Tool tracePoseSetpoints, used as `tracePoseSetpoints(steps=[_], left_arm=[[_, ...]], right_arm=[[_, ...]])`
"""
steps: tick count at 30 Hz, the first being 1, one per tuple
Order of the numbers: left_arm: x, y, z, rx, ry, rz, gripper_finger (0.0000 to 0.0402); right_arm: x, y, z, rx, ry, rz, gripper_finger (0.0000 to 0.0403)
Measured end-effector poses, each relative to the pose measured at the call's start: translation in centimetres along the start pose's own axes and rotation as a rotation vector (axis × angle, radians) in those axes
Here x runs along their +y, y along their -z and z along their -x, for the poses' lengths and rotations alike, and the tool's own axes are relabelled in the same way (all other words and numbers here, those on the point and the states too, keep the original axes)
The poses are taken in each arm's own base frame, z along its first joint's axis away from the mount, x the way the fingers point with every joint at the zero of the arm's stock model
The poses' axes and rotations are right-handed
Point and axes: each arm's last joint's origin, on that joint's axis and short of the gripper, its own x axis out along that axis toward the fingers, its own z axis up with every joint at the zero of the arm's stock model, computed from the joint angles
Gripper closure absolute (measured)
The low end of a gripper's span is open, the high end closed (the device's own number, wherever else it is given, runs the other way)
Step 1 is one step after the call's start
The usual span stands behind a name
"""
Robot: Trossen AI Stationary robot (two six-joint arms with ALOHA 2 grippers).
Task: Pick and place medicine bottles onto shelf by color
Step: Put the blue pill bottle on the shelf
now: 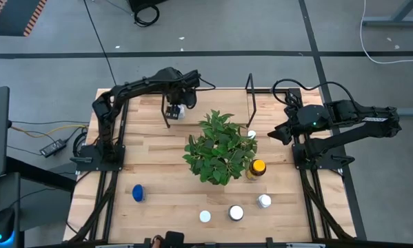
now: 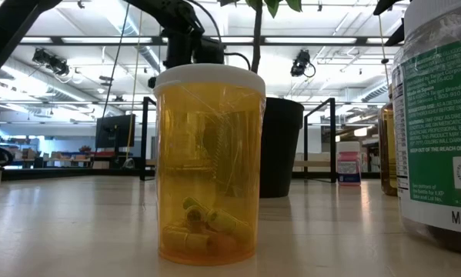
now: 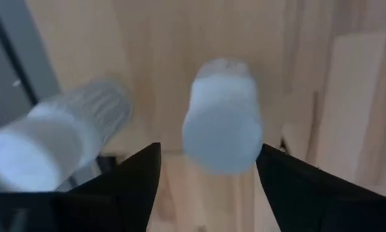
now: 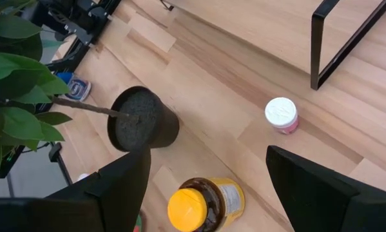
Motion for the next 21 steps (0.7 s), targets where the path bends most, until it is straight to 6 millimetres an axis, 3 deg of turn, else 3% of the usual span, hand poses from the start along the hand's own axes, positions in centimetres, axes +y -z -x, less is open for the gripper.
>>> tracePoseSetpoints(steps=[7,11,15,18,21], left_arm=[[-0.3,-0.2,4.3,-0.027,-0.006,0.126,0.0137],[-1.7,-0.6,7.6,-0.088,0.070,0.277,0.0145],[-4.3,-1.4,10.1,-0.171,0.157,0.427,0.0157],[-7.5,-1.1,12.1,-0.197,0.182,0.446,0.0167],[-10.6,-0.7,12.5,-0.175,0.189,0.469,0.0174]], right_arm=[[0.0,0.0,0.0,0.000,0.000,0.019,0.0087],[0.0,0.0,0.0,0.000,0.000,0.053,0.0087],[0.0,0.0,0.0,0.004,-0.004,0.095,0.0087],[0.0,0.1,0.0,0.030,-0.023,0.135,0.0087],[0.1,0.2,0.0,0.051,-0.041,0.174,0.0087]])
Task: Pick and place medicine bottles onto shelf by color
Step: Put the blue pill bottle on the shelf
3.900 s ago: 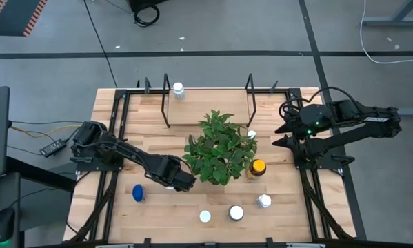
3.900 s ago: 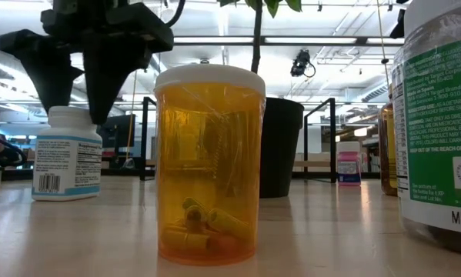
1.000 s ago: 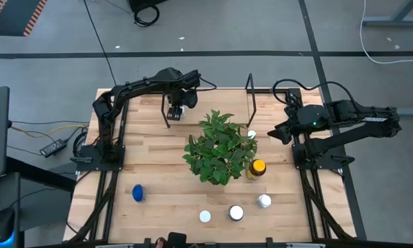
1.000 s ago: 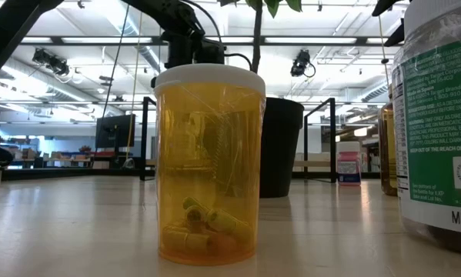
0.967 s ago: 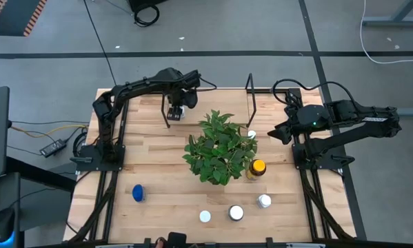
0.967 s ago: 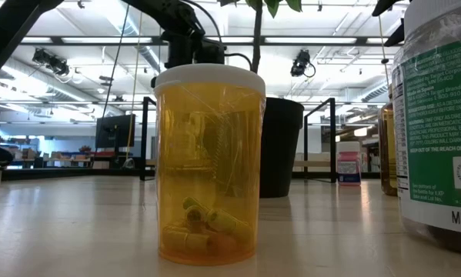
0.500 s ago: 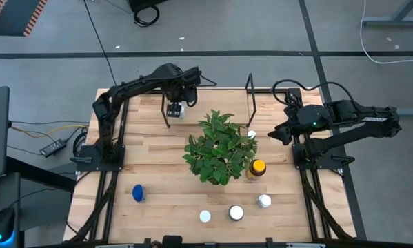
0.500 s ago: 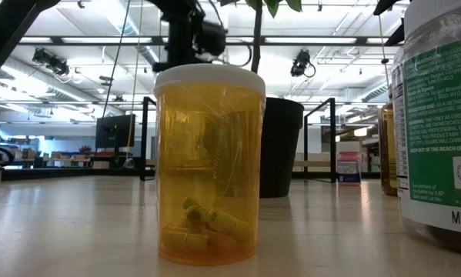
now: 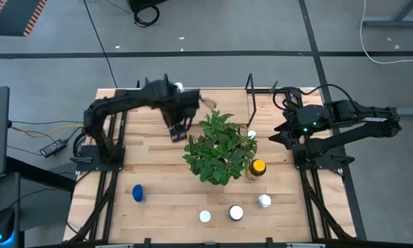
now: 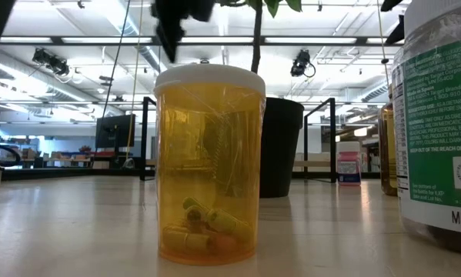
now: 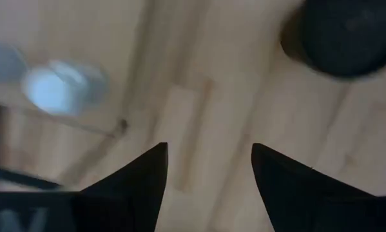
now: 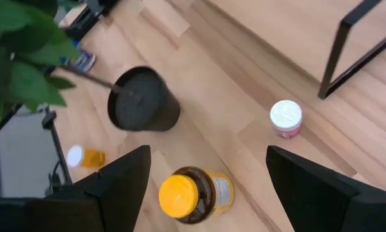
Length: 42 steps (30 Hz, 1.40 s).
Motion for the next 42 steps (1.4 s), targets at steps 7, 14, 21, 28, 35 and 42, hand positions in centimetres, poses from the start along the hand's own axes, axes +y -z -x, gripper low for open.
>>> tracePoseSetpoints(steps=[7,14,21,28,35,42], left_arm=[[-3.7,6.8,-0.2,0.065,-0.015,0.376,0.0170],[-7.9,13.0,-2.2,0.212,0.020,0.827,0.0155],[-12.6,16.4,-4.9,0.288,-0.011,0.998,0.0134],[-15.8,19.3,-6.4,0.299,0.014,1.108,0.0110],[-16.8,21.2,-9.3,0.322,0.013,1.162,0.0098],[-16.1,21.7,-11.2,0.328,-0.039,1.181,0.0097]], right_arm=[[0.1,0.1,0.0,0.023,-0.023,0.092,0.0087],[0.1,0.1,0.0,0.022,-0.023,0.124,0.0087],[0.1,0.1,0.0,0.026,-0.029,0.143,0.0087],[0.0,0.3,0.0,0.075,-0.052,0.174,0.0087],[-0.1,0.4,0.0,0.082,-0.046,0.186,0.0087],[0.0,0.5,0.0,0.098,-0.064,0.175,0.0087]])
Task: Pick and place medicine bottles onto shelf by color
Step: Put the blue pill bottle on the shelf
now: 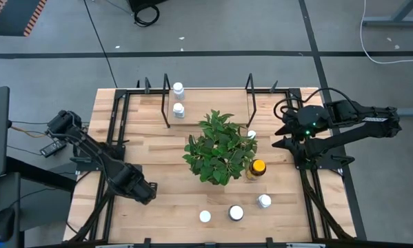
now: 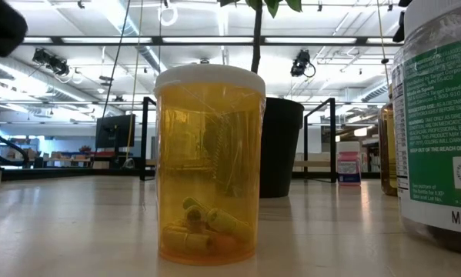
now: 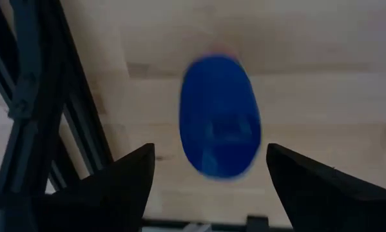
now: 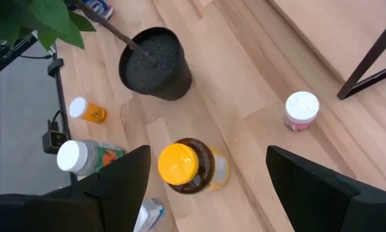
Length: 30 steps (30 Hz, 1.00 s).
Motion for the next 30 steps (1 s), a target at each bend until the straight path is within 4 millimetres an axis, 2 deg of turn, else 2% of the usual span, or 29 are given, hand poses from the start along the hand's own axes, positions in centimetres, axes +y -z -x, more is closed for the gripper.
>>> tracePoseSetpoints(steps=[8,16,19,25,30], left_arm=[[-0.2,-0.6,-2.1,0.026,0.039,-0.010,0.0097],[0.0,-0.8,-2.3,0.014,0.024,-0.046,0.0105],[-0.3,-1.1,-2.2,0.019,0.033,-0.083,0.0127],[-1.5,-2.4,-1.9,0.040,0.083,-0.178,0.0218],[-3.5,-4.5,-0.3,0.044,0.163,-0.283,0.0218]], right_arm=[[0.0,0.0,0.0,0.003,-0.005,-0.023,0.0087],[0.0,0.0,0.0,0.003,-0.005,-0.027,0.0087],[0.0,0.0,0.0,0.003,-0.004,-0.027,0.0087],[0.0,0.0,0.0,0.003,-0.004,-0.027,0.0087],[0.0,0.0,0.0,0.003,-0.004,-0.027,0.0087]])
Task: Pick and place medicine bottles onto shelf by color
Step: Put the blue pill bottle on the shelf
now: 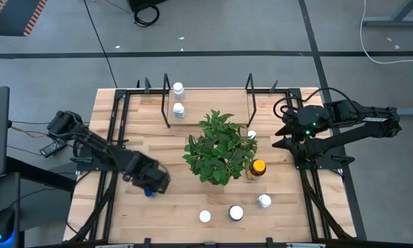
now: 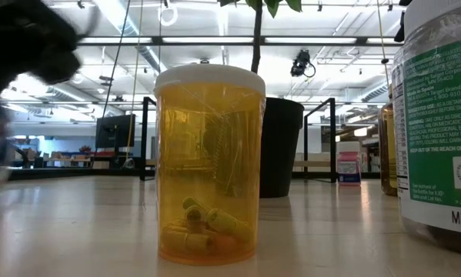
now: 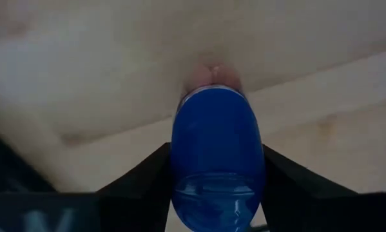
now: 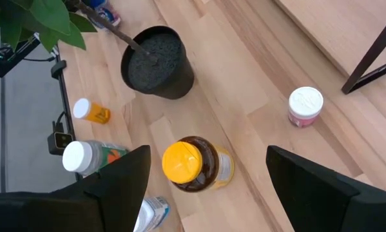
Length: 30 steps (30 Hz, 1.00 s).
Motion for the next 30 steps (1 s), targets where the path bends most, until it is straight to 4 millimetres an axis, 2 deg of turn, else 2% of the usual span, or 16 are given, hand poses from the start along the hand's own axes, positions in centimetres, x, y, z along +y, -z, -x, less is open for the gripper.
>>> tracePoseSetpoints(steps=[4,9,14,17,23,30], left_arm=[[-0.9,-2.7,3.0,-0.010,0.011,-0.118,0.0218],[-0.7,-6.9,8.6,-0.072,-0.031,-0.311,0.0218],[0.8,-12.0,14.4,-0.200,-0.013,-0.513,0.0218],[2.4,-14.9,17.1,-0.282,-0.001,-0.598,0.0218],[5.0,-20.3,20.9,-0.355,-0.094,-0.720,0.0218],[4.0,-26.5,24.7,-0.492,-0.192,-0.829,0.0218]], right_arm=[[0.0,0.0,0.0,0.000,0.000,0.004,0.0087],[-0.1,0.0,0.0,-0.010,0.016,0.016,0.0087],[-0.3,-0.2,0.0,-0.073,0.087,-0.111,0.0087],[-0.5,-0.4,0.0,-0.149,0.160,-0.223,0.0087],[-0.8,-0.8,-0.1,-0.308,0.280,-0.425,0.0087],[-0.5,-1.2,-1.3,-0.286,0.305,-0.490,0.0087]])
